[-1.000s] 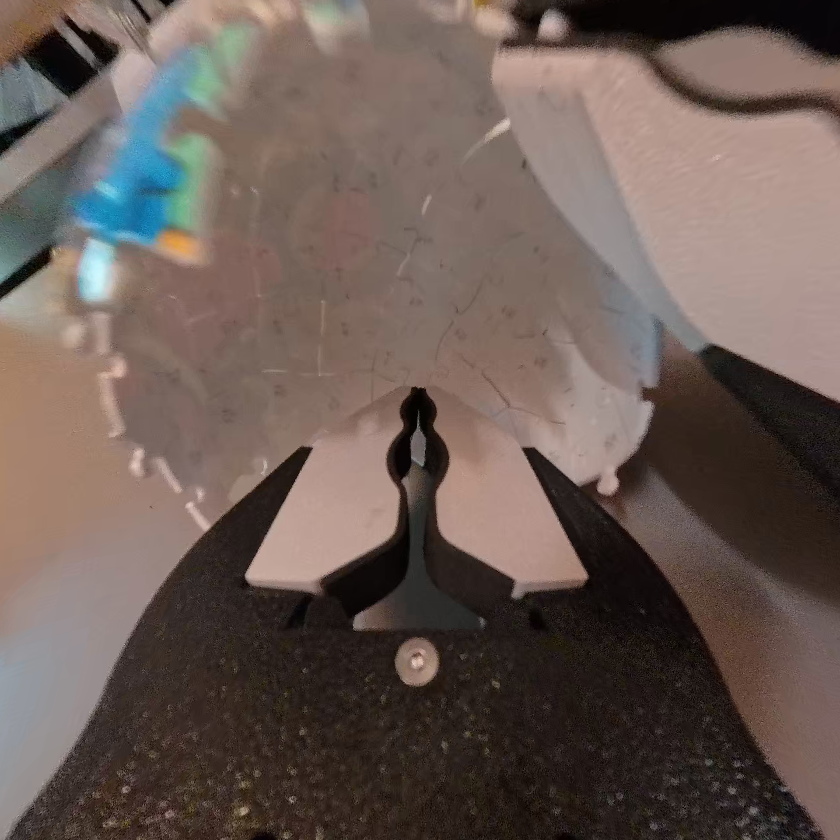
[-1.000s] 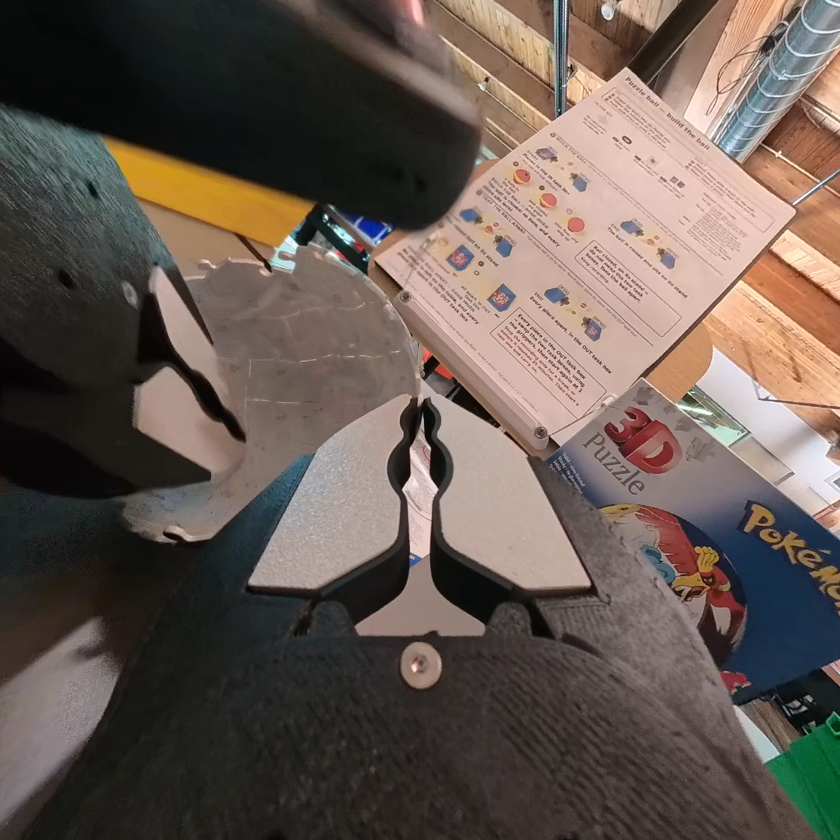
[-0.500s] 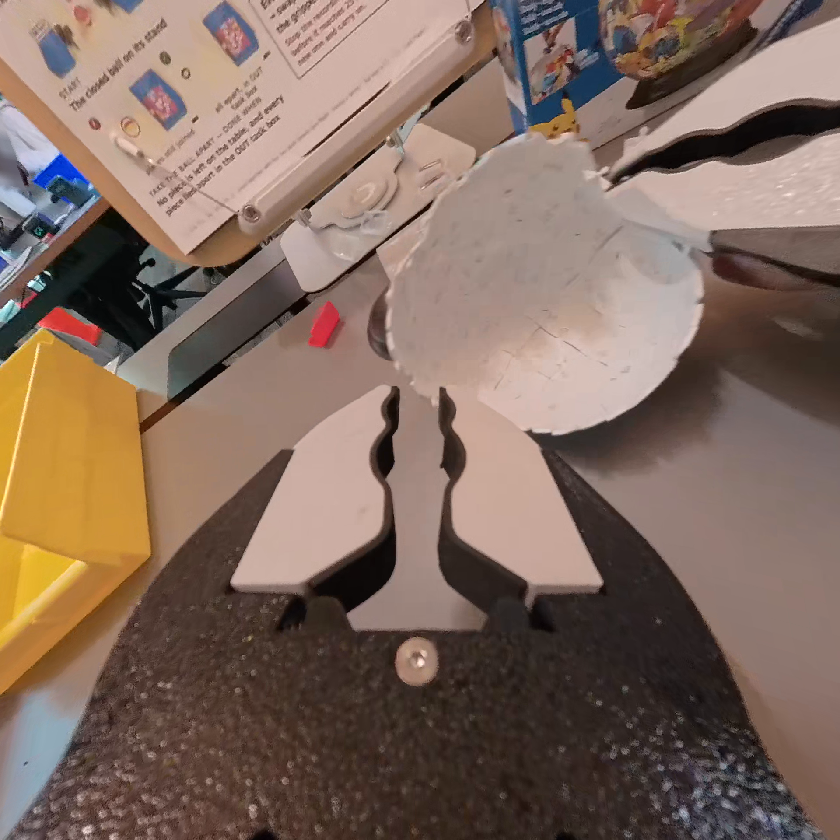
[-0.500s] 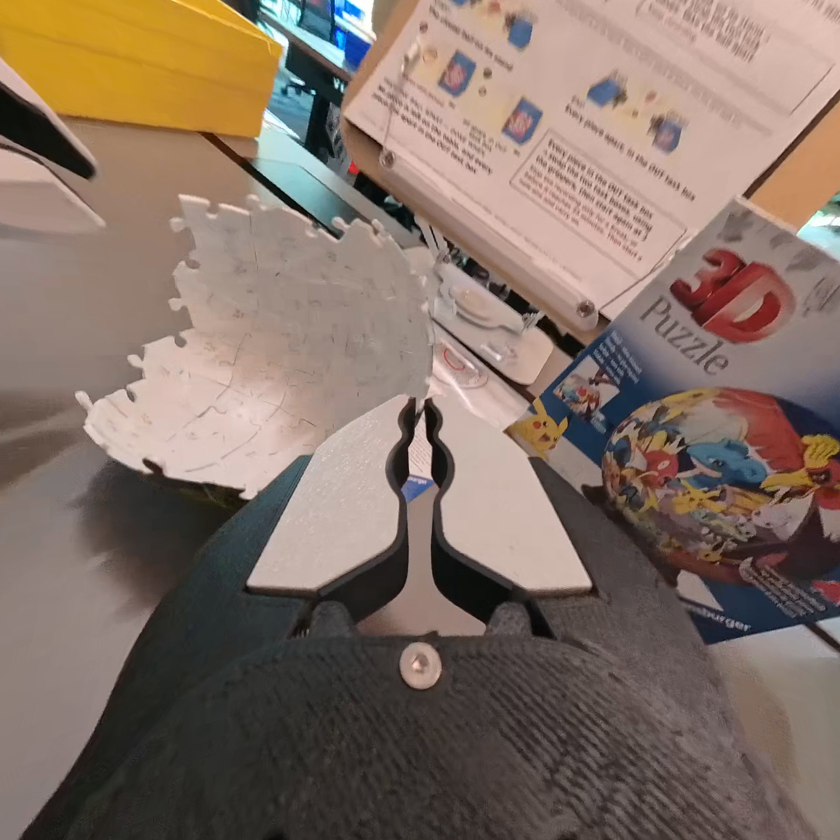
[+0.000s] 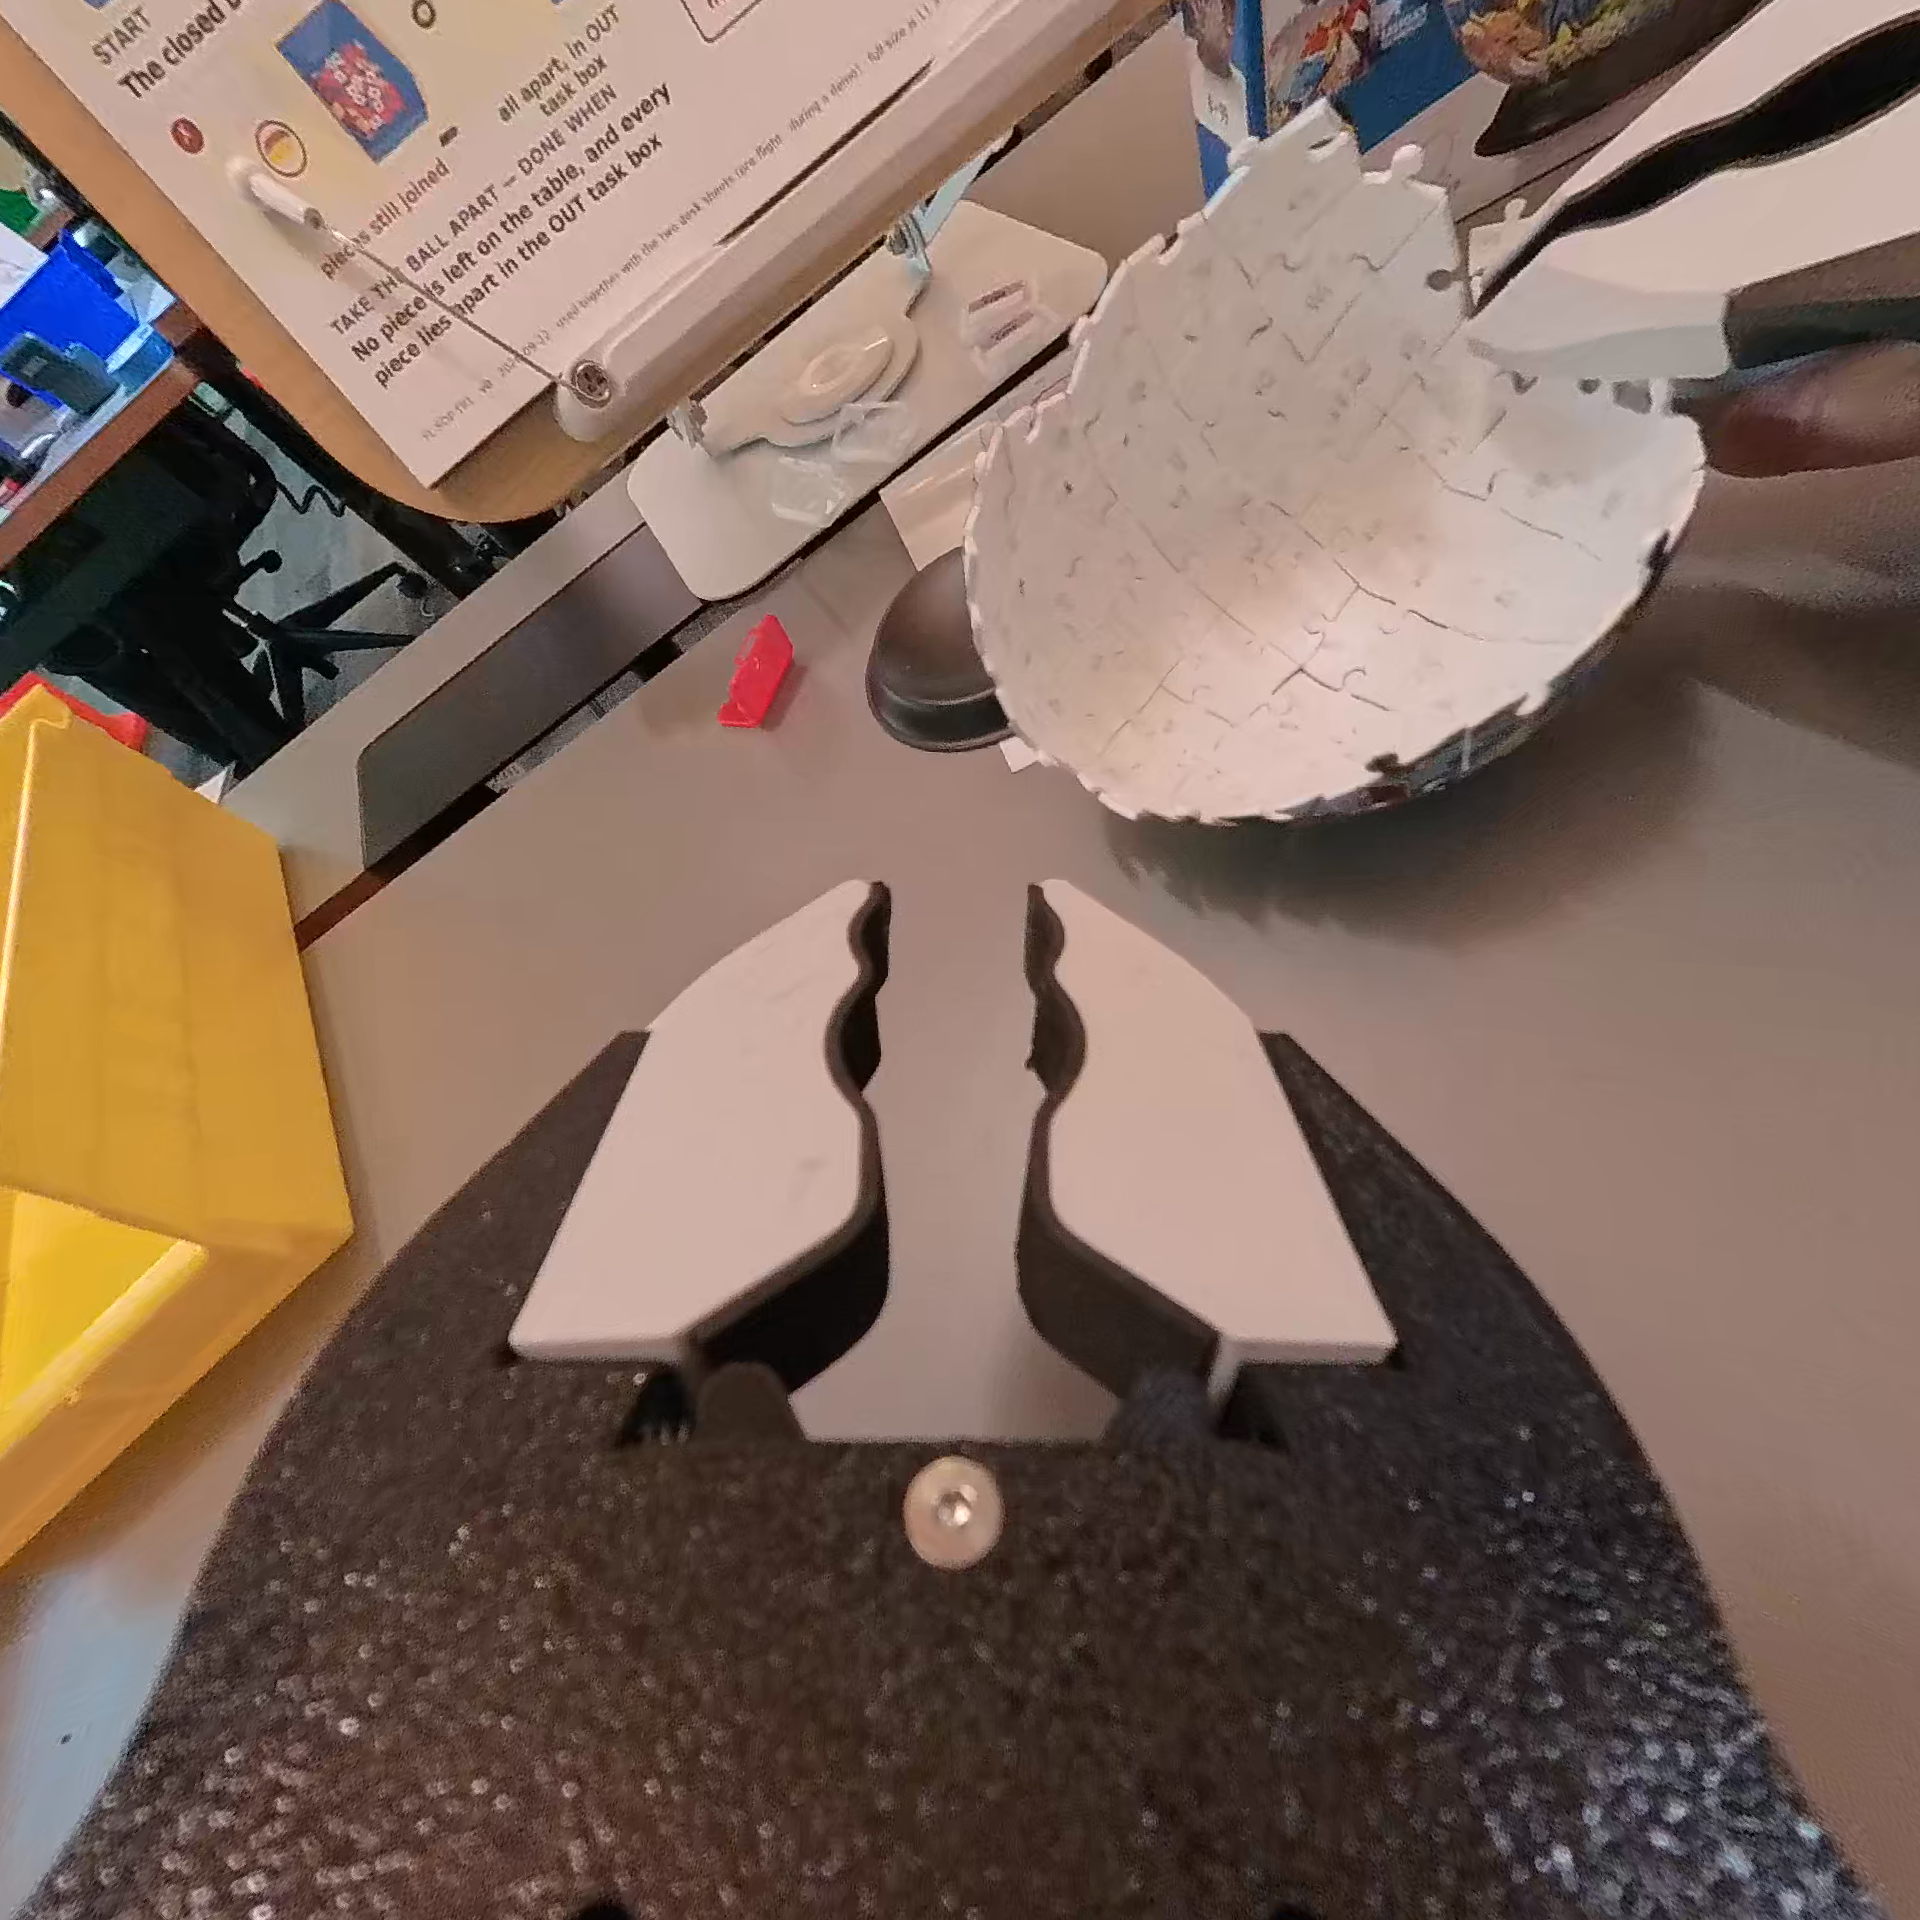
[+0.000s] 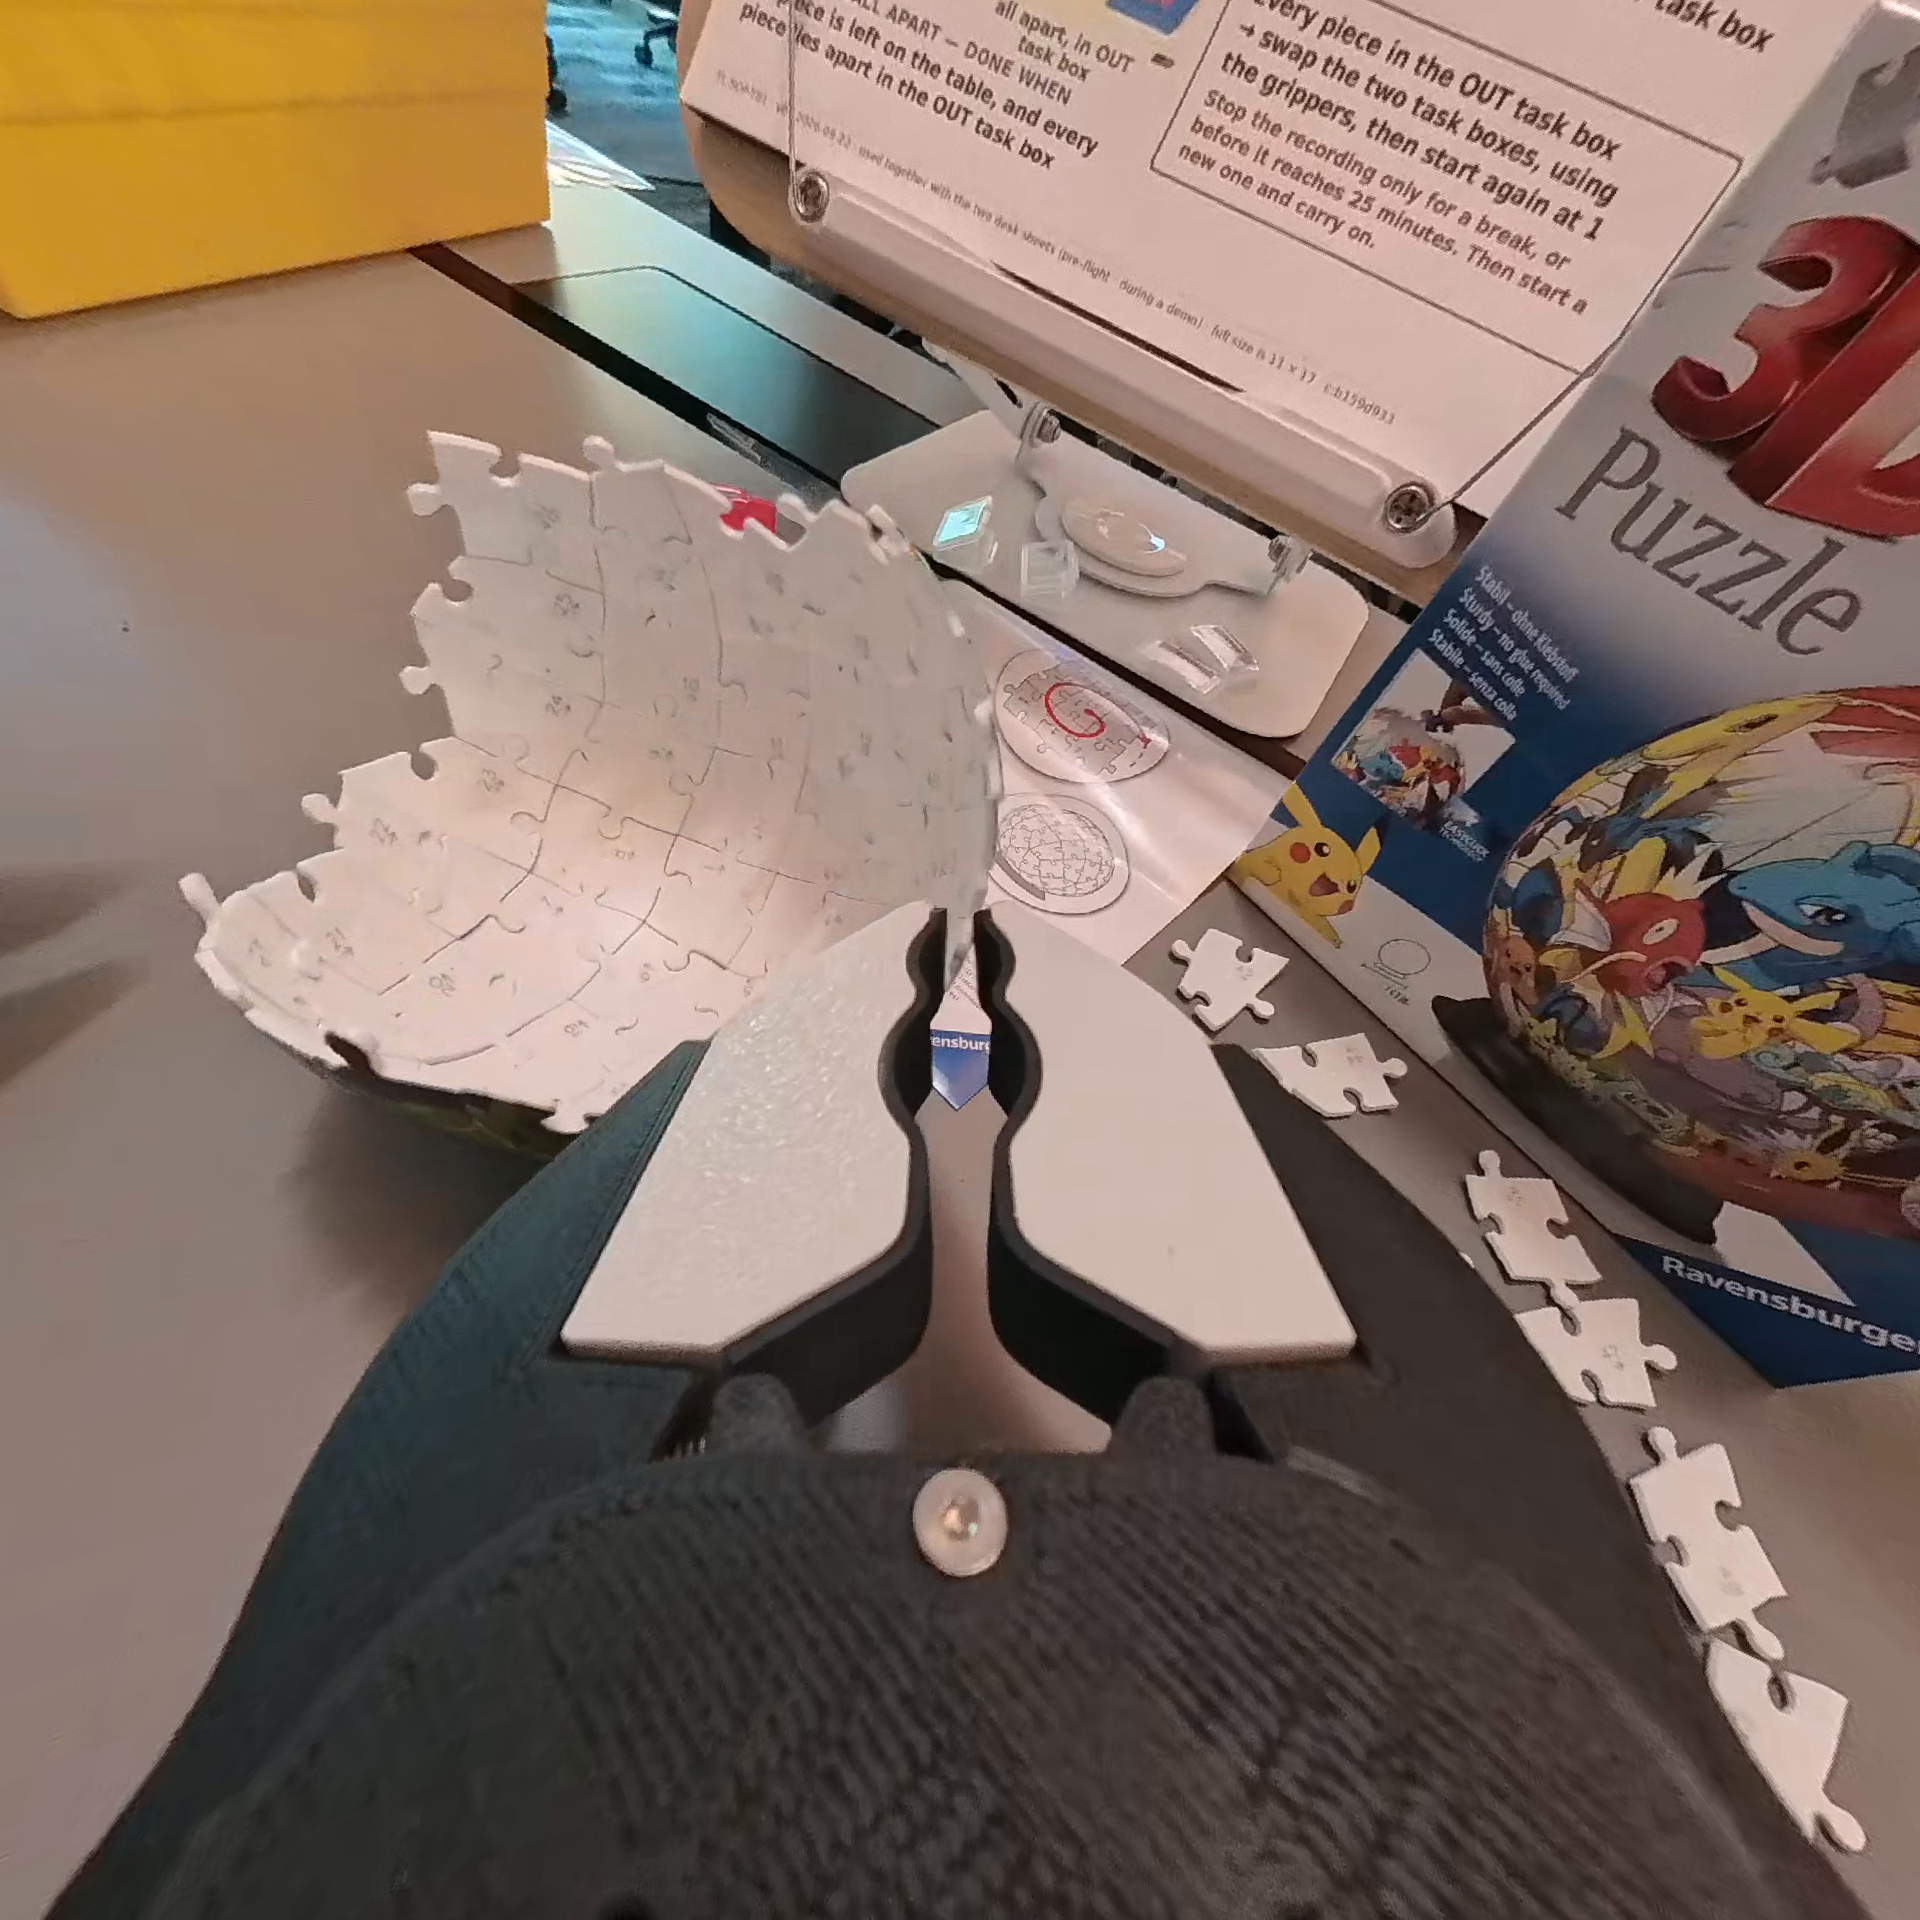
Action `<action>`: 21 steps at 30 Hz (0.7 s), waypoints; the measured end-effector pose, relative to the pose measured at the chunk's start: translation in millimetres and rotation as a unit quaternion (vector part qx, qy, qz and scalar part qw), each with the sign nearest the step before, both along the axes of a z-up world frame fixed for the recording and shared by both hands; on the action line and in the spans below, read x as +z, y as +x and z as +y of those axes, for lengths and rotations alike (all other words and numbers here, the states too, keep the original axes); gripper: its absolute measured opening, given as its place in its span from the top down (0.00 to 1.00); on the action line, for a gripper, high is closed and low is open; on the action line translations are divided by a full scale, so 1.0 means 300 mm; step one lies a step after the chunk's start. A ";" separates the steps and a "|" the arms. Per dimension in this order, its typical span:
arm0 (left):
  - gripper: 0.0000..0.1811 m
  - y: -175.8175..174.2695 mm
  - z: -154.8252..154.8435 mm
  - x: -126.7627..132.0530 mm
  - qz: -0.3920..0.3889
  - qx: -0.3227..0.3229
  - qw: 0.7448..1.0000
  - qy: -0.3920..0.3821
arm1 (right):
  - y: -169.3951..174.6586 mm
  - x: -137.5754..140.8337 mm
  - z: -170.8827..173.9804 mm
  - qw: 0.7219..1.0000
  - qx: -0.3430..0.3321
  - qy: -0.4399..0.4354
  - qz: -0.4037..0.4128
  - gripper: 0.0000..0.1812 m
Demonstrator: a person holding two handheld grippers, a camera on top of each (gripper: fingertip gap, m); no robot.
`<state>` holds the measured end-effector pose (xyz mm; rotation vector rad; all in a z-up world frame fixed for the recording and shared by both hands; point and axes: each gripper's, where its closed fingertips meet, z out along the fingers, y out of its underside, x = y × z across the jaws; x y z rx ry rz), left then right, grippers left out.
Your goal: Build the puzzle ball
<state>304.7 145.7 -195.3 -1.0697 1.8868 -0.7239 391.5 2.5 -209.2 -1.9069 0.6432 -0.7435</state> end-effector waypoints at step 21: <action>0.85 0.003 0.037 -0.054 0.035 -0.007 0.999 -0.036 | -0.004 -0.002 -0.006 0.999 0.007 -0.004 0.035 0.87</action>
